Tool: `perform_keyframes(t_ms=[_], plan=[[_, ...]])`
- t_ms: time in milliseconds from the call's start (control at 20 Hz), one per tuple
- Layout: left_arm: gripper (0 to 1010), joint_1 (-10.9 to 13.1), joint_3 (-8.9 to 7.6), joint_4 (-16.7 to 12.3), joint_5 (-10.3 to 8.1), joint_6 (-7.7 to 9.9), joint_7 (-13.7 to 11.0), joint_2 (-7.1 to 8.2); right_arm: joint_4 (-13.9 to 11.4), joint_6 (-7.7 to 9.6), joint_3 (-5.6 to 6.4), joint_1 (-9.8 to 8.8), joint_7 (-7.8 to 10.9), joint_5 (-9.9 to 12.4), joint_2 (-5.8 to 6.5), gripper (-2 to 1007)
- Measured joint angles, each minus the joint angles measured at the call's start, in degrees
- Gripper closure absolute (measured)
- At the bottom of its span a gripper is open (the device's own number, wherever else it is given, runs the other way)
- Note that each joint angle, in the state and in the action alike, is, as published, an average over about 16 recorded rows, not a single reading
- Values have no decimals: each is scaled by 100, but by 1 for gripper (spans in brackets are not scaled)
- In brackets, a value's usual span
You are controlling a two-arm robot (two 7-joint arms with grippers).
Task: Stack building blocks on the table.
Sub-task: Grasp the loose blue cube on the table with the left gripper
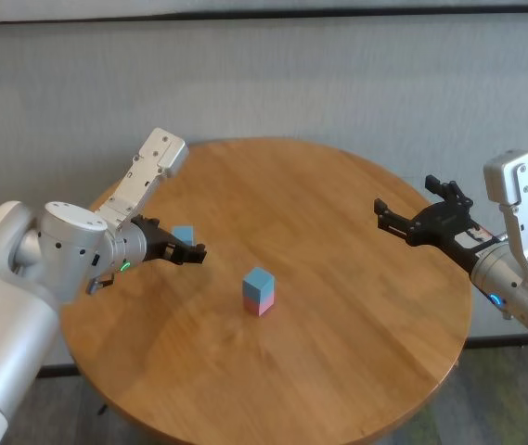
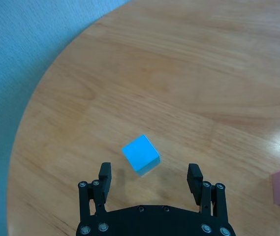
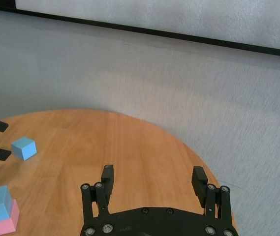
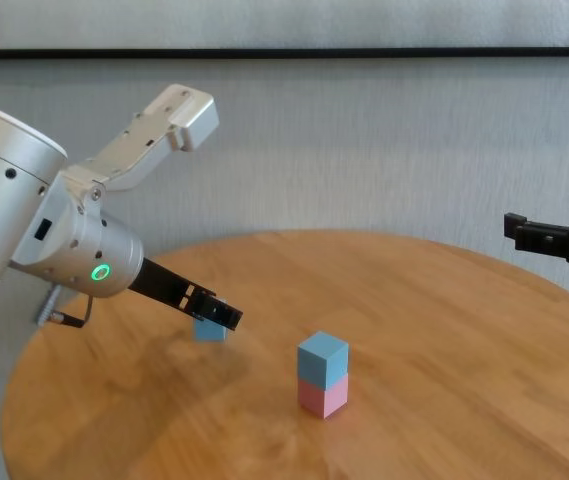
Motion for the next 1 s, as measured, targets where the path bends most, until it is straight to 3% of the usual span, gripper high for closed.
perform_keyframes(t_ms=[1000], plan=[[9, -465, 49, 866, 261, -176, -70, -310, 0, 0, 0, 0, 0, 1, 0, 5]])
